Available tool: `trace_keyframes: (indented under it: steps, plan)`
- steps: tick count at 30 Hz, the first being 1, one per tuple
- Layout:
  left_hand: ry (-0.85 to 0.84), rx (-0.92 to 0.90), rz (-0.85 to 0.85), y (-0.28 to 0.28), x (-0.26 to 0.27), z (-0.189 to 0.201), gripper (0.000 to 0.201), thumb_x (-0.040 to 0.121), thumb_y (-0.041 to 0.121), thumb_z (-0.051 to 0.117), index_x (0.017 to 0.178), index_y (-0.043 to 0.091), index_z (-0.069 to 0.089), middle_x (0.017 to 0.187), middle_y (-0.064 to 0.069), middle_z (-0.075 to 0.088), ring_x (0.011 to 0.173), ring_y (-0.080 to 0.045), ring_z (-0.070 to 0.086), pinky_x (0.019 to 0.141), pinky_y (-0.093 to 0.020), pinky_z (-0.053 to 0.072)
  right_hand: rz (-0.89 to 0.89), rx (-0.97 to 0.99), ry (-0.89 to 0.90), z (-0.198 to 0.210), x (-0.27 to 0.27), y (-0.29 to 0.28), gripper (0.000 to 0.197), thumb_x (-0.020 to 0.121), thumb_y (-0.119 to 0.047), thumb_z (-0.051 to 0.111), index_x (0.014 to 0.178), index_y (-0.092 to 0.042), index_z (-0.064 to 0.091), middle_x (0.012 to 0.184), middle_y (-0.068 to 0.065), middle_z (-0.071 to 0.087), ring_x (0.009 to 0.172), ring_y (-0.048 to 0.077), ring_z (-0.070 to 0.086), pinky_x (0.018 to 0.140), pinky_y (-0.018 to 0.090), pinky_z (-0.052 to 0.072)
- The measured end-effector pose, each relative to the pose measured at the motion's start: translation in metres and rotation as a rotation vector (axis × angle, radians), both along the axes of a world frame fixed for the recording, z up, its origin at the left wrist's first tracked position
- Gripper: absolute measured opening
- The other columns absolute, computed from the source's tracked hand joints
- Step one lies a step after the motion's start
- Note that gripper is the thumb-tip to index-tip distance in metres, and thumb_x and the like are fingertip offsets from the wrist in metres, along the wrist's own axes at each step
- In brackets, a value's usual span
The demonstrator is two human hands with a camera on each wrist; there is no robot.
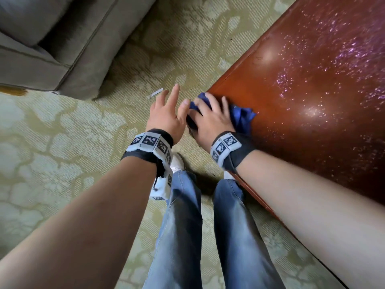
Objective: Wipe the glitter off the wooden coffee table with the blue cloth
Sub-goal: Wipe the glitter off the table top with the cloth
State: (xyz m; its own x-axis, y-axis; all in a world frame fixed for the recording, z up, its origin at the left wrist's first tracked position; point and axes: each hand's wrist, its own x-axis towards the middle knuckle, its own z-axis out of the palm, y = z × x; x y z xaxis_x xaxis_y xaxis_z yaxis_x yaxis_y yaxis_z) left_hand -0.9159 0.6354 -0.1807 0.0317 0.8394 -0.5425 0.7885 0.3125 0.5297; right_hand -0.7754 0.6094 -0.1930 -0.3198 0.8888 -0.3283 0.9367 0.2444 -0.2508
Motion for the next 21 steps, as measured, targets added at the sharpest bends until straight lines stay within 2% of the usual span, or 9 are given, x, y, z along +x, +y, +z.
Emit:
trace_keyframes:
  steps: [2,5,7,10,12,14,16,19,21]
  plan:
    - [0.003,0.013,0.023,0.008,-0.004,0.001,0.058,0.100,0.051,0.032,0.152,0.026,0.026,0.153,-0.010,0.029,0.140,-0.029,0.028,0.115,-0.041,0.023,0.003,0.038,-0.051,0.002,0.013,0.013,0.036,0.077,-0.032,0.058,0.113,-0.025,0.060,0.133,0.001,0.050,0.131,0.031,0.035,0.105,0.061,0.020]
    - [-0.002,0.005,0.050,0.018,-0.006,0.003,0.059,0.100,0.053,0.030,0.151,0.025,0.027,0.152,-0.008,0.031,0.139,-0.027,0.029,0.115,-0.043,0.024,-0.204,0.085,-0.127,0.007,0.047,0.054,0.032,0.081,-0.031,0.053,0.113,-0.023,0.054,0.134,0.001,0.046,0.132,0.030,0.033,0.106,0.063,0.020]
    - [-0.003,0.000,0.050,0.023,-0.006,0.004,0.059,0.100,0.054,0.029,0.151,0.025,0.028,0.152,-0.007,0.030,0.140,-0.025,0.029,0.115,-0.043,0.025,-0.274,0.084,-0.136,0.007,0.053,0.068,0.030,0.083,-0.031,0.052,0.110,-0.019,0.055,0.132,0.002,0.045,0.132,0.031,0.032,0.107,0.062,0.020]
    - [0.001,0.003,0.006,0.031,0.003,0.005,0.058,0.100,0.053,0.030,0.151,0.024,0.029,0.152,-0.007,0.031,0.139,-0.025,0.029,0.115,-0.041,0.025,-0.154,0.094,-0.126,0.003,0.026,0.037,0.034,0.079,-0.033,0.057,0.111,-0.020,0.058,0.135,0.003,0.047,0.132,0.033,0.034,0.104,0.061,0.025]
    - [-0.011,-0.002,-0.040,0.035,0.013,0.006,0.058,0.100,0.052,0.031,0.151,0.024,0.029,0.151,-0.007,0.031,0.140,-0.026,0.028,0.115,-0.041,0.024,-0.092,0.028,-0.075,0.006,0.012,-0.006,0.044,0.081,-0.036,0.050,0.125,-0.027,0.052,0.146,0.000,0.037,0.138,0.032,0.025,0.108,0.058,0.021]
    - [-0.027,-0.008,-0.080,0.039,0.024,0.005,0.058,0.100,0.053,0.032,0.151,0.027,0.028,0.152,-0.006,0.030,0.140,-0.026,0.027,0.115,-0.042,0.025,-0.075,-0.060,-0.082,0.007,0.022,-0.037,0.058,0.080,-0.034,0.041,0.137,-0.032,0.039,0.154,0.000,0.023,0.142,0.032,0.013,0.111,0.057,0.012]
    - [-0.028,-0.034,-0.109,0.041,0.036,0.005,0.056,0.100,0.053,0.032,0.151,0.030,0.027,0.153,-0.003,0.029,0.140,-0.024,0.028,0.115,-0.042,0.026,-0.071,-0.033,-0.091,0.007,0.043,-0.053,0.063,0.076,-0.029,0.044,0.138,-0.033,0.038,0.154,0.000,0.024,0.142,0.033,0.015,0.110,0.058,0.013]
    - [-0.016,-0.069,-0.162,0.041,0.057,0.002,0.053,0.101,0.045,0.035,0.151,0.031,0.026,0.154,0.001,0.028,0.140,-0.021,0.029,0.113,-0.032,0.024,-0.168,-0.045,-0.129,0.004,0.073,-0.059,0.062,0.076,-0.029,0.060,0.135,-0.035,0.042,0.153,0.000,0.026,0.141,0.032,0.018,0.108,0.059,0.017]
    - [-0.025,-0.088,-0.198,0.041,0.073,-0.002,0.054,0.102,0.038,0.038,0.153,0.029,0.023,0.153,0.001,0.029,0.139,-0.022,0.031,0.110,-0.027,0.024,-0.279,-0.034,-0.145,0.001,0.093,-0.051,0.059,0.080,-0.033,0.063,0.135,-0.035,0.042,0.153,0.000,0.025,0.141,0.032,0.018,0.108,0.060,0.020]
